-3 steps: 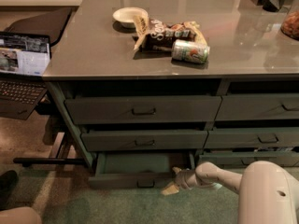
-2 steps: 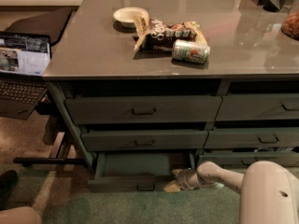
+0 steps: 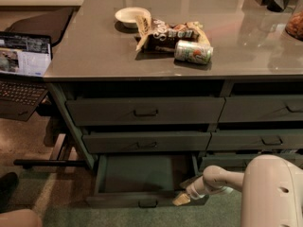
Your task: Open bottom drawer
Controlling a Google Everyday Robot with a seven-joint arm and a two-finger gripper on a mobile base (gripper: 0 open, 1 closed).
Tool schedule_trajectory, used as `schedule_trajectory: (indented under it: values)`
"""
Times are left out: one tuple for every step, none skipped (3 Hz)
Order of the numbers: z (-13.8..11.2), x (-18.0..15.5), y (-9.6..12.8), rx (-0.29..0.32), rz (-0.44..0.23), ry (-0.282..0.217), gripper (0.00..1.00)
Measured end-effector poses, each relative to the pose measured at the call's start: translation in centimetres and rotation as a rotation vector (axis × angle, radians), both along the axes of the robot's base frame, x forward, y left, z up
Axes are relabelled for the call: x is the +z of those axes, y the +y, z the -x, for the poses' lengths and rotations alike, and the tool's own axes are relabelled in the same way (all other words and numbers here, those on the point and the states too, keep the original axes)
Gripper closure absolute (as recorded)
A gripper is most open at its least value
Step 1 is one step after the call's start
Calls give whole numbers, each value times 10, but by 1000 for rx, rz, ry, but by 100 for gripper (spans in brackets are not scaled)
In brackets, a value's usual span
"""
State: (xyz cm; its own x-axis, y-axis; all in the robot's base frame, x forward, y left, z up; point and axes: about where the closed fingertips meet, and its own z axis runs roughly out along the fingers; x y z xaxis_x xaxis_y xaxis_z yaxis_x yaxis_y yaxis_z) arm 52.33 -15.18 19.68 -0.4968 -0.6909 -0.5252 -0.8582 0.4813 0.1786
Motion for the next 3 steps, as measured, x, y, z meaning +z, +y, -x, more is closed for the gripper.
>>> schedule_trajectory:
  values:
    - [19,-1,-14,72,30,33,29]
    - [36,-1,-21,183,43,80,10]
    - [42,-1,-20,195,35,98,0]
